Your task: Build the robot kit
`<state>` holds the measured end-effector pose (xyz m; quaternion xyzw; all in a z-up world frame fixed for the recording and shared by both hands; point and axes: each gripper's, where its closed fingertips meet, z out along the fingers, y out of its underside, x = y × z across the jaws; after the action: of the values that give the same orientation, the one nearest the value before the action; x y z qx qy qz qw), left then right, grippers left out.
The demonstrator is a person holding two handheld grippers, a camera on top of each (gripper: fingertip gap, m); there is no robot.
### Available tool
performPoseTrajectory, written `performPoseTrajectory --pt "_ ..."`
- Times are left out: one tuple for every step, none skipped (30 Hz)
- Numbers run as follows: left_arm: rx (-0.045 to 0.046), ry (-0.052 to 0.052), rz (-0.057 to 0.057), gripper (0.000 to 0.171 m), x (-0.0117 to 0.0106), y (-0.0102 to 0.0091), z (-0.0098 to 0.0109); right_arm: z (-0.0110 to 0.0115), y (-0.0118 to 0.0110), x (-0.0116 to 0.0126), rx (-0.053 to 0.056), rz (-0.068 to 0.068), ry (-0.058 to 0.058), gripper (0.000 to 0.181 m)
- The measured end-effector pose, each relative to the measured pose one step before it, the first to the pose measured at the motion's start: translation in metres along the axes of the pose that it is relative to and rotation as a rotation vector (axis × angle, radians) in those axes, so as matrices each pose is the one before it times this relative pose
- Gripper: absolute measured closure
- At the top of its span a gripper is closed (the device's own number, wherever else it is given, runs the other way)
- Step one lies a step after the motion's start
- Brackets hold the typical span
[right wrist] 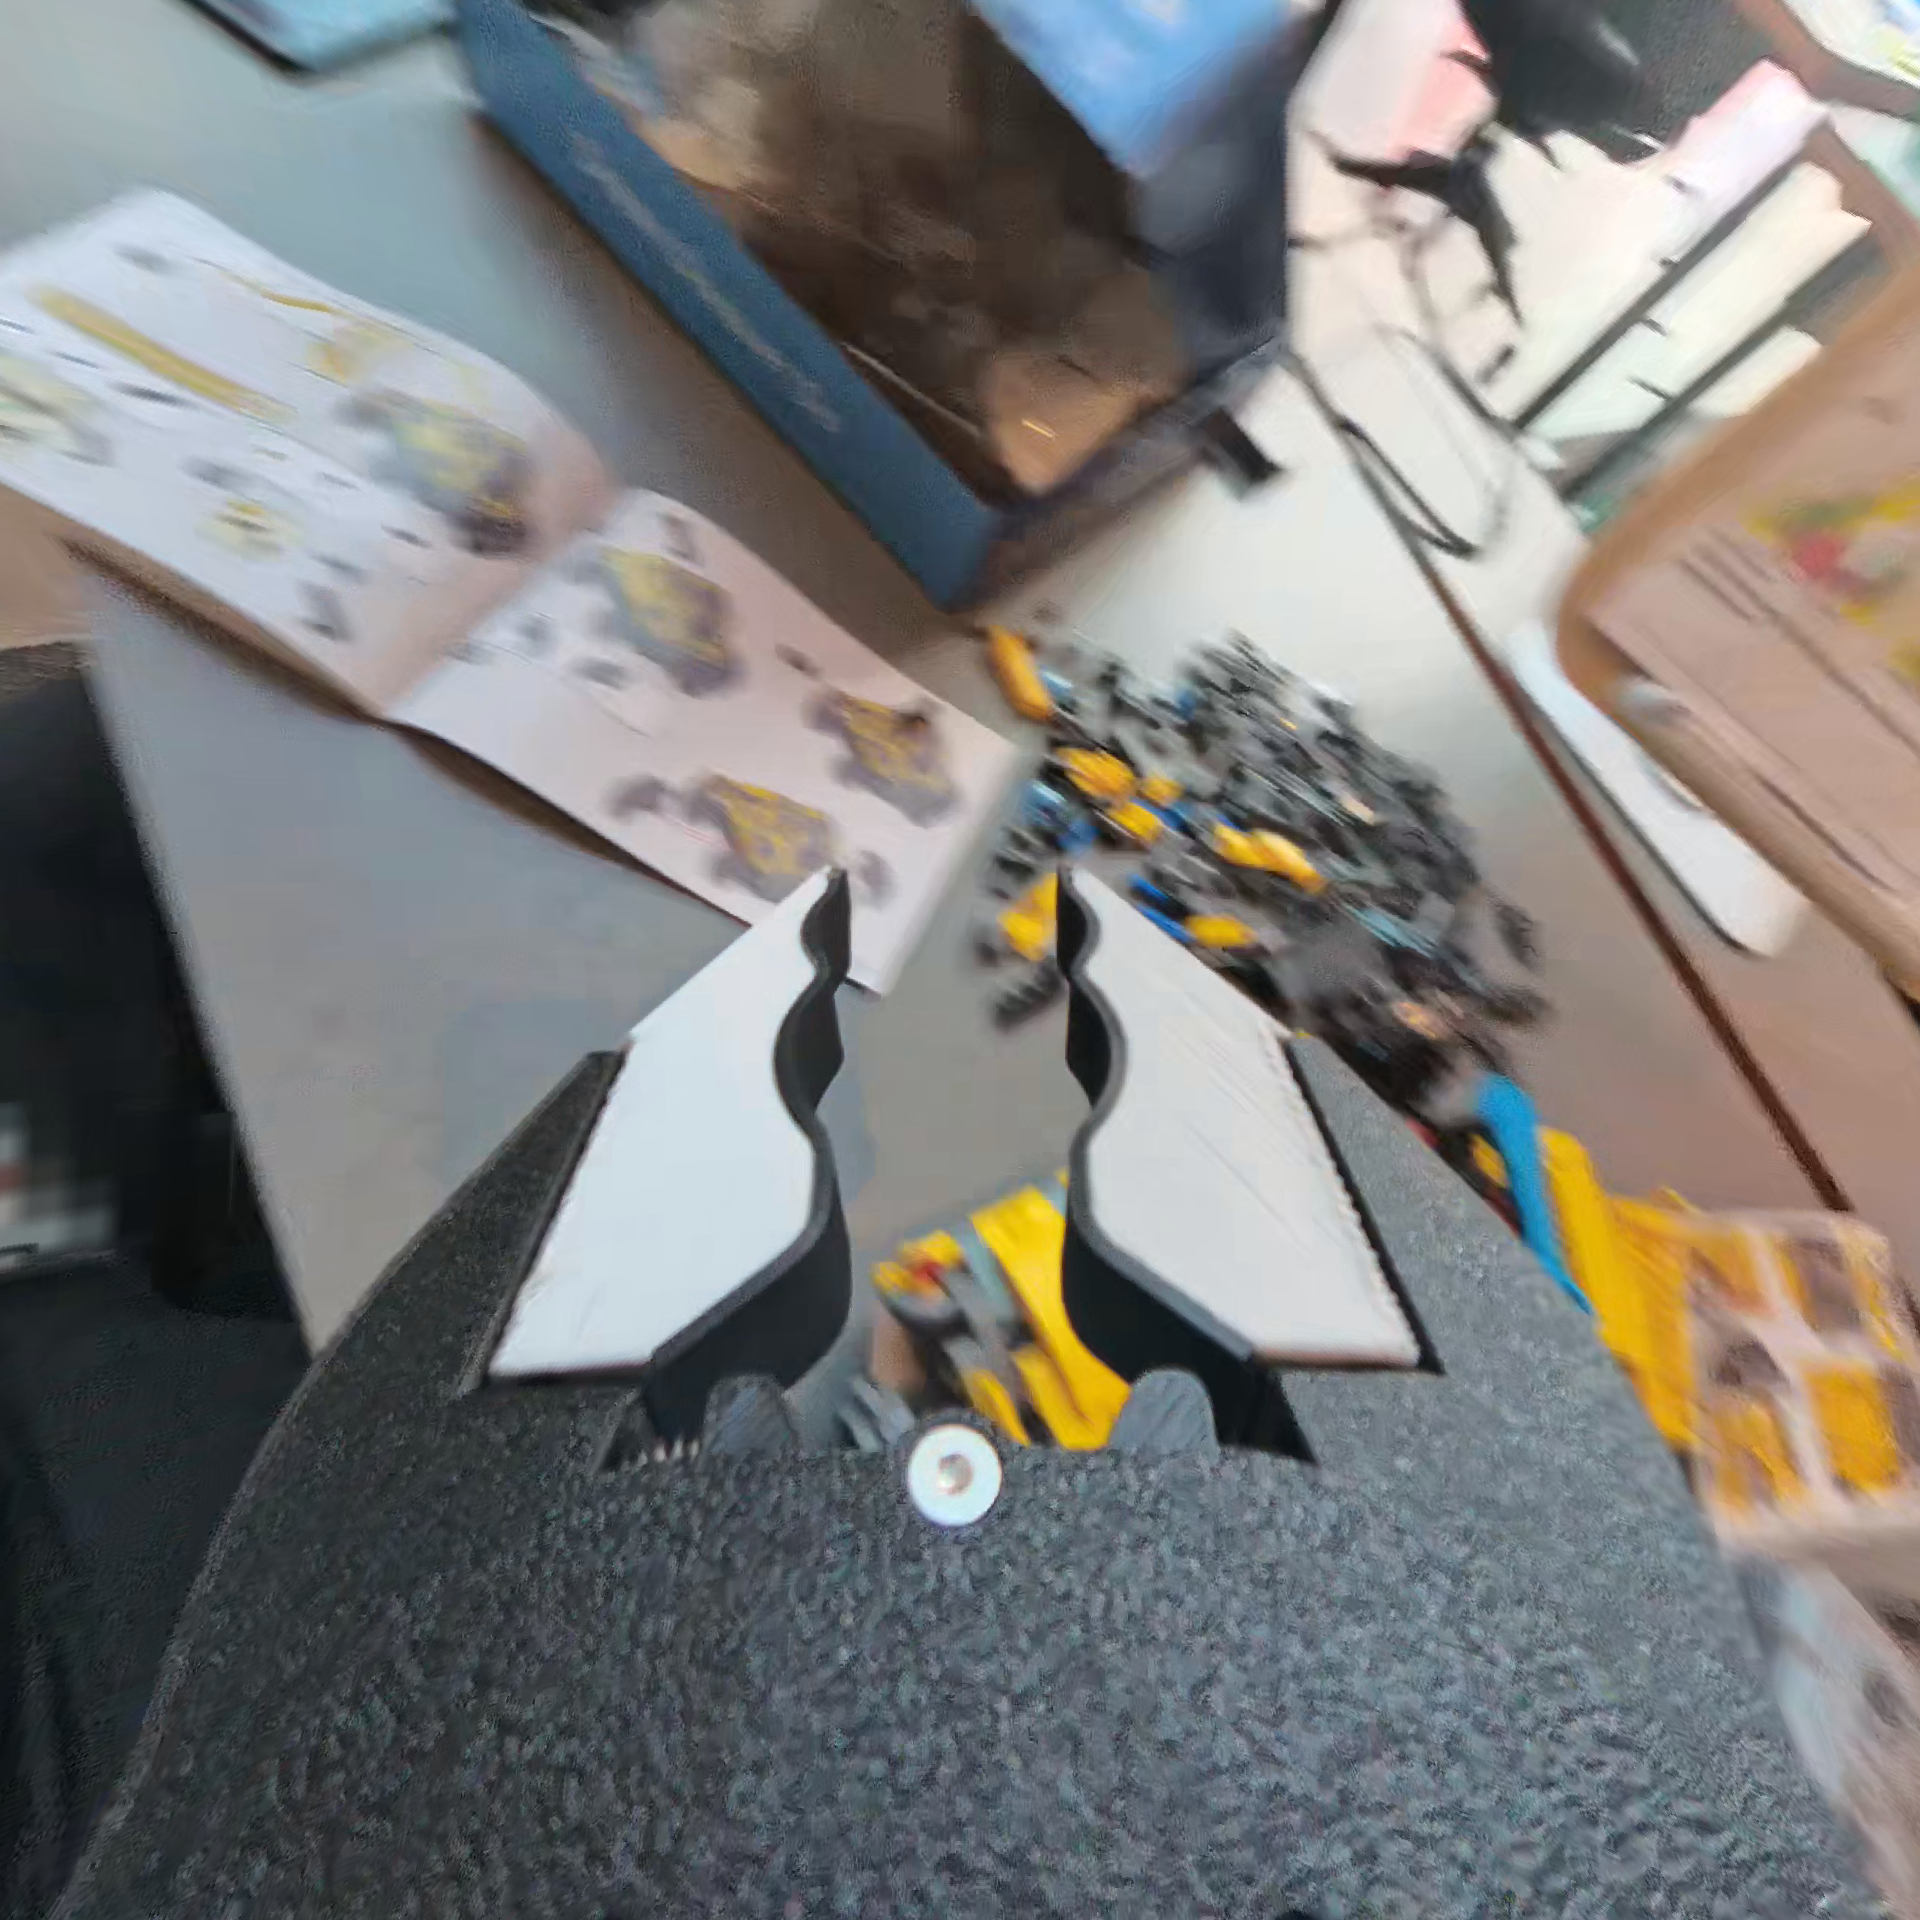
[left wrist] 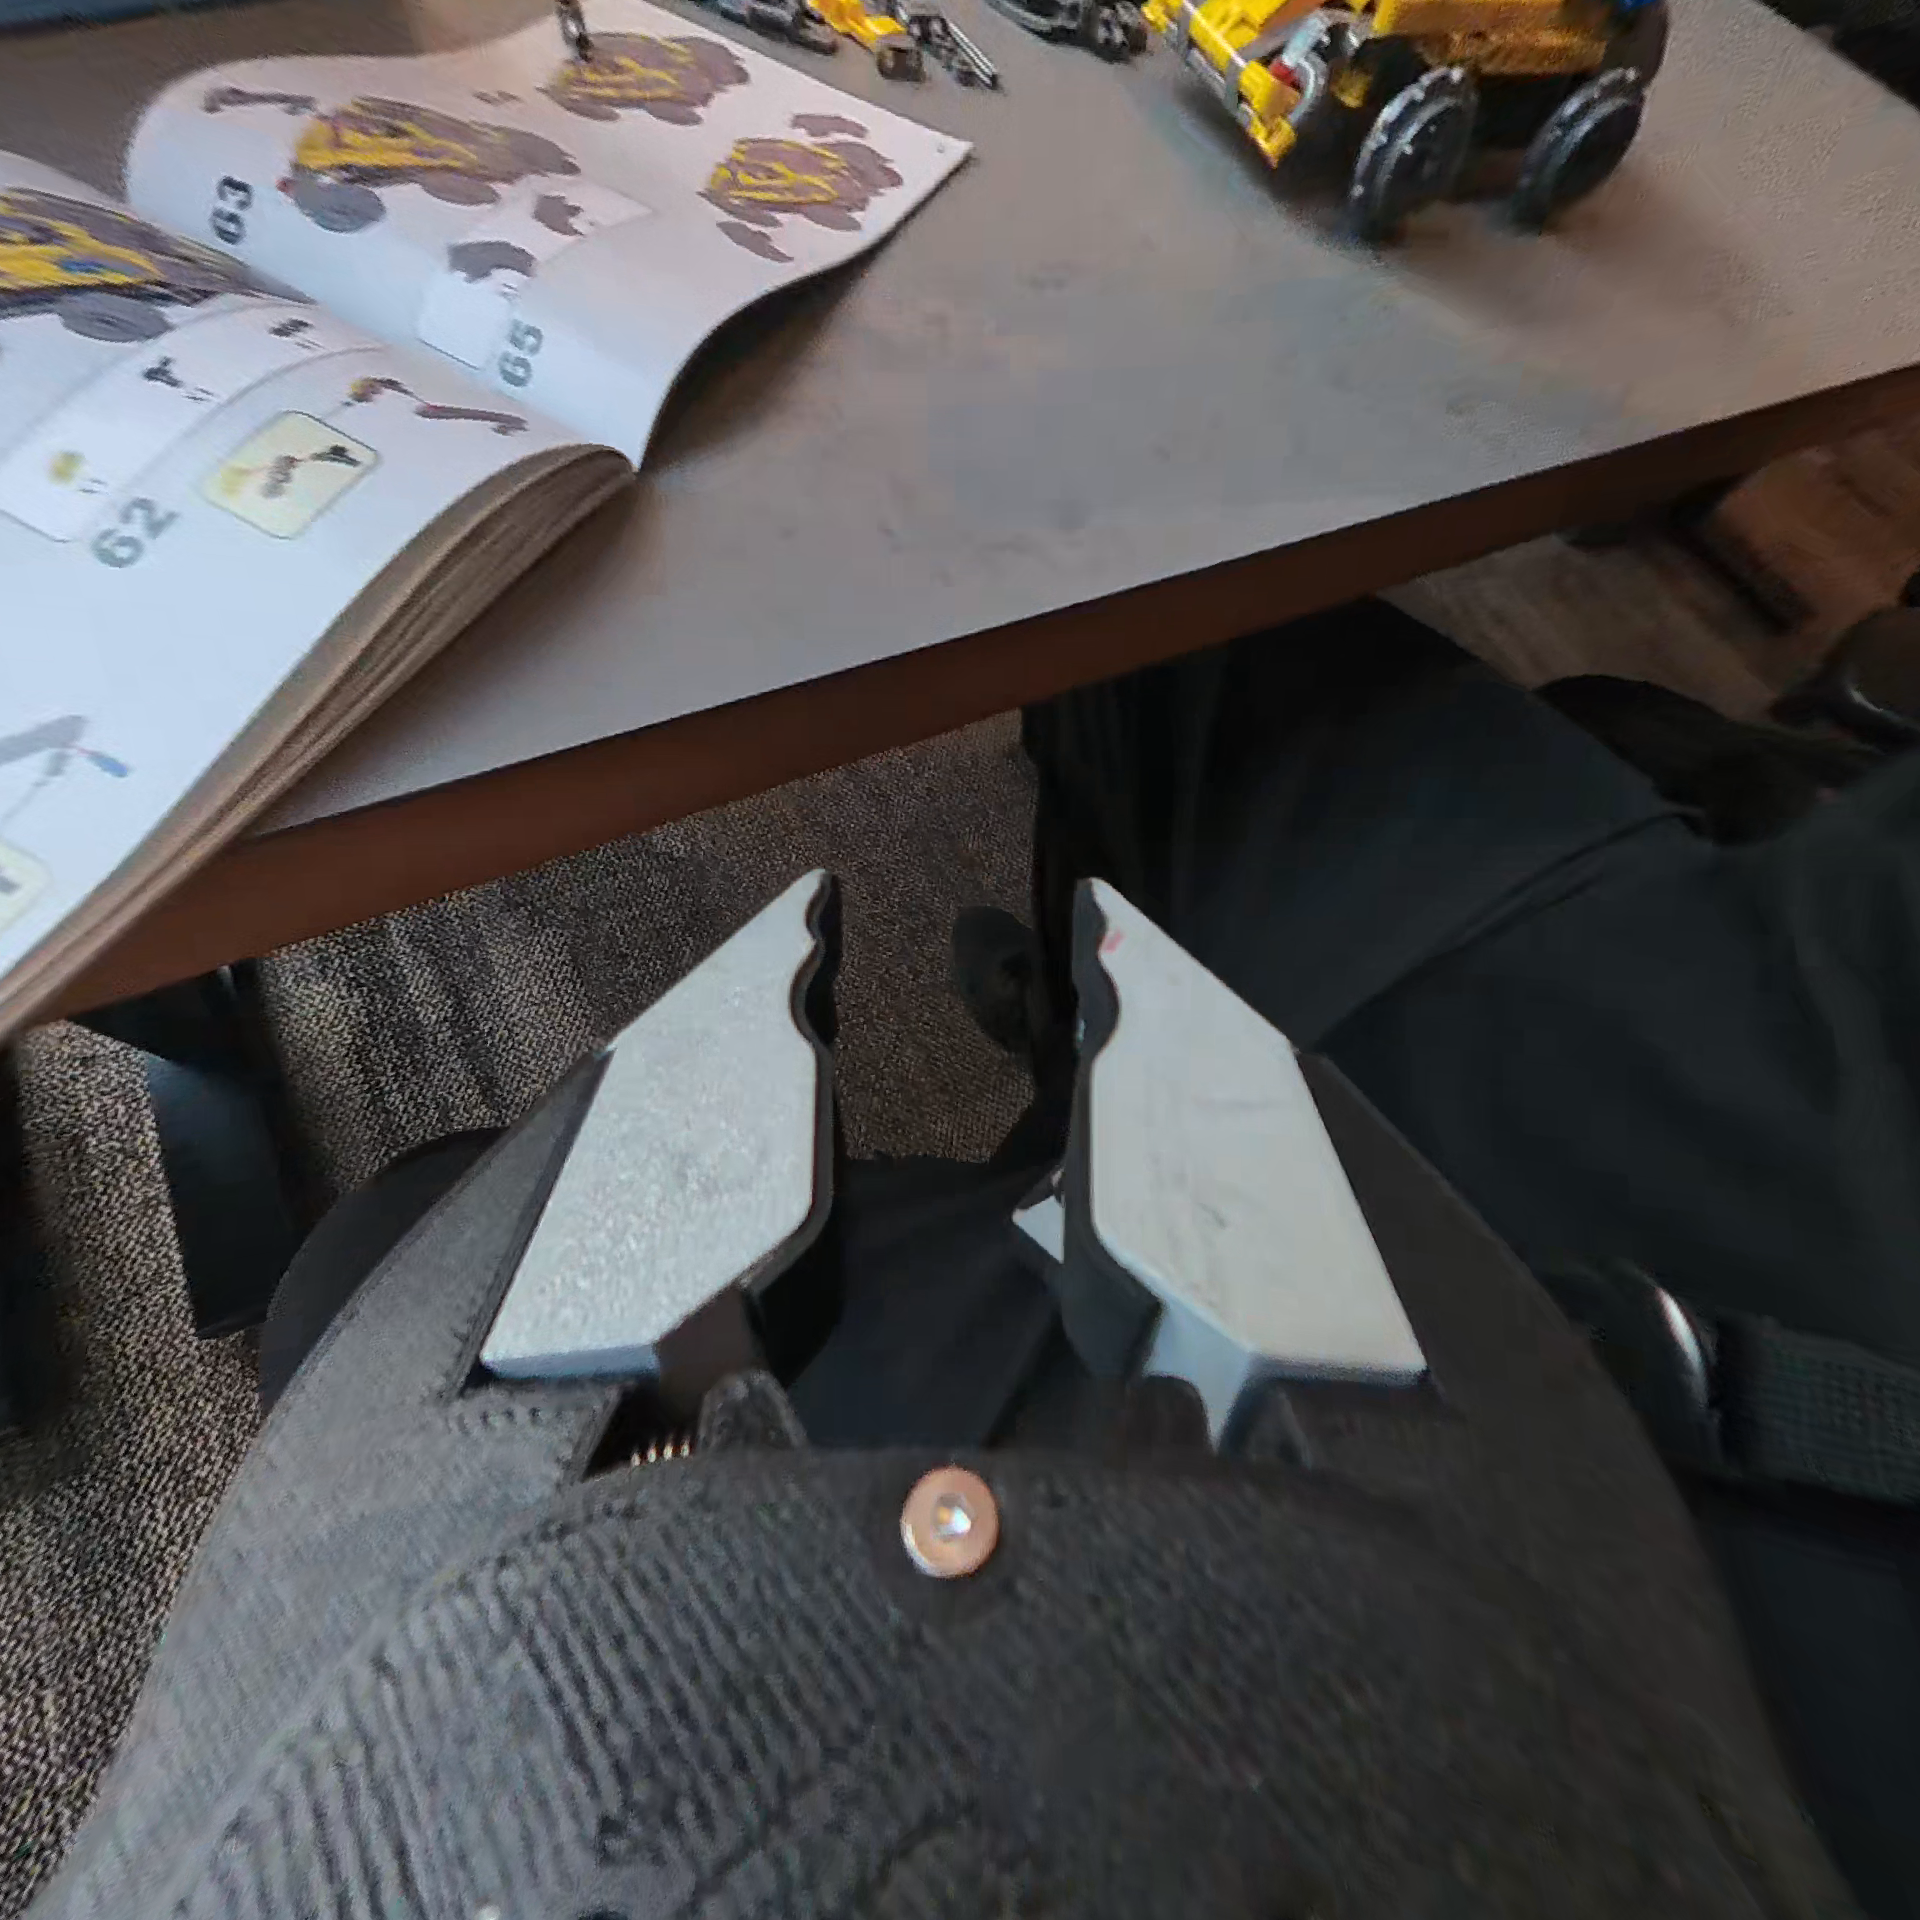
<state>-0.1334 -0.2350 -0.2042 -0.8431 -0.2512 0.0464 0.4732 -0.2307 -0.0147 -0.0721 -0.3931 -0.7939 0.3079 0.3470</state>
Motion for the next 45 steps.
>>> performPoseTrajectory --pt "-0.01305 0.0091 0.0087 0.130 0.00284 0.00280 0.00280 -0.01647 0.01822 0.03300 -0.0449 0.0299 0.0695 0.140" --pt "-0.01360 0.0065 0.0058 0.130 0.00206 0.00259 0.00277 -0.01243 0.02322 0.02853 -0.0587 0.0421 0.0300 0.131" --pt "-0.00727 0.0072 0.0034 0.130 0.00217 0.00160 0.00239 -0.00756 0.02761 0.02414 -0.0735 0.0509 0.0015 0.123" --pt "-0.00236 0.0089 0.0011 0.130 0.00255 0.00050 0.00225 -0.00324 0.02908 0.01733 -0.0765 0.0593 -0.0331 0.120" --pt "-0.00137 0.0112 -0.0007 0.130 0.00315 -0.00036 0.00232 -0.00089 0.02445 0.00745 -0.0535 0.0549 -0.0760 0.120" --pt "-0.00148 0.0135 0.0012 0.129 0.00371 -0.00107 0.00259 -0.00049 0.01563 0.00283 -0.0088 0.0409 -0.0788 0.122" --pt "-0.00034 0.0108 0.0053 0.129 0.00353 -0.00203 0.00258 -0.00259 0.00250 0.00057 0.0561 0.0519 -0.0719 0.123" --pt "-0.00174 0.0083 0.0092 0.129 0.00310 -0.00270 0.00290 -0.00327 0.00201 -0.00462 0.0413 0.0467 -0.0893 0.128" --pt "-0.00612 0.0067 0.0129 0.129 0.00264 -0.00332 0.00363 -0.00200 0.00244 -0.00631 0.0214 0.0411 -0.0858 0.128" --pt "-0.00951 0.0031 0.0167 0.129 0.00157 -0.00441 0.00421 -0.00077 0.00329 -0.00279 0.0046 0.0238 -0.0500 0.128" --pt "-0.01055 0.0001 0.0177 0.129 0.00064 -0.00591 0.00441 0.00032 0.00380 0.00297 -0.0007 0.0074 0.0001 0.127" --pt "-0.00676 0.0007 0.0149 0.129 0.00009 -0.00814 0.00425 0.00157 0.00448 0.00215 -0.0084 -0.0107 0.0055 0.123" --pt "0.00035 0.0014 0.0111 0.130 -0.00031 -0.01014 0.00382 0.00186 0.00182 -0.00193 0.0046 -0.0181 -0.0096 0.118" --pt "0.00429 -0.0007 0.0092 0.130 -0.00120 -0.01122 0.00349 -0.00003 -0.00002 -0.00394 0.0104 -0.0189 -0.0169 0.115" --pt "0.00323 -0.0044 0.0086 0.130 -0.00212 -0.01115 0.00369 -0.00047 0.00118 -0.00377 -0.0022 -0.0153 -0.0160 0.110" --pt "0.00221 -0.0073 0.0080 0.130 -0.00308 -0.01091 0.00380 -0.00070 0.00120 -0.00468 0.0002 -0.0127 -0.0212 0.105" --pt "0.00512 -0.0080 0.0057 0.130 -0.00371 -0.01088 0.00370 -0.00058 0.00170 -0.00412 0.0011 -0.0104 -0.0167 0.102" --pt "0.00771 -0.0077 0.0031 0.130 -0.00440 -0.01055 0.00376 -0.00097 0.00217 -0.00315 -0.0019 -0.0111 -0.0096 0.103" --pt "0.00665 -0.0101 0.0012 0.130 -0.00538 -0.00986 0.00383 -0.00085 0.00204 -0.00400 -0.0011 -0.0140 -0.0110 0.104" --pt "0.00607 -0.0130 0.0025 0.131 -0.00630 -0.00938 0.00382 -0.00056 0.00199 -0.00445 0.0028 -0.0167 -0.0108 0.103" --pt "0.00633 -0.0120 0.0058 0.132 -0.00655 -0.00898 0.00404 -0.00058 0.00223 -0.00290 0.0010 -0.0183 -0.0004 0.105" --pt "0.00368 -0.0103 0.0076 0.132 -0.00658 -0.00869 0.00485 -0.00122 0.00164 -0.00153 0.0023 -0.0207 0.0061 0.108" --pt "0.00029 -0.0066 0.0128 0.132 -0.00609 -0.00923 0.00628 -0.00208 -0.00044 -0.00196 0.0154 -0.0268 -0.0001 0.114" --pt "-0.00165 0.0007 0.0251 0.132 -0.00568 -0.01079 0.00878 -0.00314 -0.00347 -0.00064 0.0370 -0.0273 0.0037 0.119" --pt "-0.00056 -0.0026 0.0355 0.132 -0.00754 -0.01326 0.01233 -0.00363 -0.00536 0.00329 0.0506 -0.0157 0.0202 0.121" --pt "-0.00303 -0.0037 0.0409 0.133 -0.00955 -0.01446 0.01664 -0.00346 -0.00475 0.00647 0.0474 0.0039 0.0283 0.122" --pt "-0.01630 0.0019 0.0350 0.132 -0.01053 -0.01327 0.02053 -0.00310 -0.00322 0.00806 0.0350 0.0158 0.0290 0.122" --pt "-0.03371 0.0084 0.0232 0.127 -0.01114 -0.01114 0.02305 -0.00297 -0.00242 0.00855 0.0303 0.0134 0.0308 0.121" --pt "-0.04415 0.0147 0.0167 0.126 -0.01094 -0.00953 0.02353 -0.00295 -0.00220 0.00841 0.0303 0.0041 0.0315 0.121" --pt "-0.04117 0.0142 0.0151 0.128 -0.01113 -0.00918 0.02232 -0.00255 -0.00107 0.00826 0.0236 -0.0019 0.0294 0.123" --pt "-0.03303 0.0117 0.0126 0.130 -0.01037 -0.00810 0.02023 -0.00194 0.00055 0.00861 0.0120 -0.0007 0.0285 0.126" --pt "-0.03293 0.0209 0.0046 0.135 -0.00721 -0.00554 0.01733 -0.00092 0.00261 0.00889 -0.0022 0.0014 0.0238 0.128" --pt "-0.03450 0.0291 0.0034 0.136 -0.00345 -0.00370 0.01386 0.00017 0.00351 0.00833 -0.0125 0.0001 0.0163 0.129" --pt "-0.02884 0.0223 0.0145 0.135 -0.00195 -0.00252 0.01043 0.00099 0.00273 0.00879 -0.0088 -0.0010 0.0168 0.128" --pt "-0.02241 0.0096 0.0230 0.137 -0.00182 -0.00154 0.00806 0.00227 0.00167 0.00920 -0.0049 -0.0024 0.0162 0.129" --pt "-0.02410 0.0054 0.0197 0.139 -0.00121 -0.00002 0.00681 0.00368 0.00145 0.00864 -0.0075 -0.0027 0.0076 0.130" --pt "-0.02800 0.0102 0.0095 0.140 0.00043 0.00200 0.00590 0.00480 0.00097 0.00887 -0.0102 0.0016 0.0059 0.131" --pt "-0.02451 0.0165 0.0026 0.142 0.00251 0.00268 0.00492 0.00559 0.00021 0.01024 -0.0103 0.0035 0.0118 0.131" --pt "-0.01187 0.0186 0.0004 0.147 0.00412 0.00189 0.00401 0.00656 -0.00036 0.01051 -0.0106 -0.0007 0.0117 0.132" --pt "0.00912 0.0222 -0.0014 0.155 0.00554 -0.00050 0.00220 0.00750 -0.00017 0.00996 -0.0138 -0.0006 0.0054 0.133" --pt "0.01317 0.0215 -0.0030 0.155 0.00591 -0.00088 0.00108 0.00819 -0.00076 0.00882 -0.0155 0.0034 -0.0007 0.134" --pt "0.00806 0.0096 -0.0037 0.155 0.00388 -0.00059 0.00038 0.00906 -0.00132 0.00550 -0.0174 -0.0010 -0.0147 0.134" --pt "0.00250 0.0145 0.0009 0.154 0.00462 0.00025 -0.00015 0.01014 -0.00124 0.00196 -0.0206 -0.0067 -0.0299 0.134" --pt "-0.00067 0.0246 0.0065 0.149 0.00655 0.00043 -0.00065 0.01075 -0.00014 0.00157 -0.0315 -0.0074 -0.0235 0.136" --pt "-0.00235 0.0198 0.0073 0.150 0.00594 0.00065 -0.00067 0.01073 0.00042 0.00311 -0.0402 -0.0114 -0.0017 0.136"
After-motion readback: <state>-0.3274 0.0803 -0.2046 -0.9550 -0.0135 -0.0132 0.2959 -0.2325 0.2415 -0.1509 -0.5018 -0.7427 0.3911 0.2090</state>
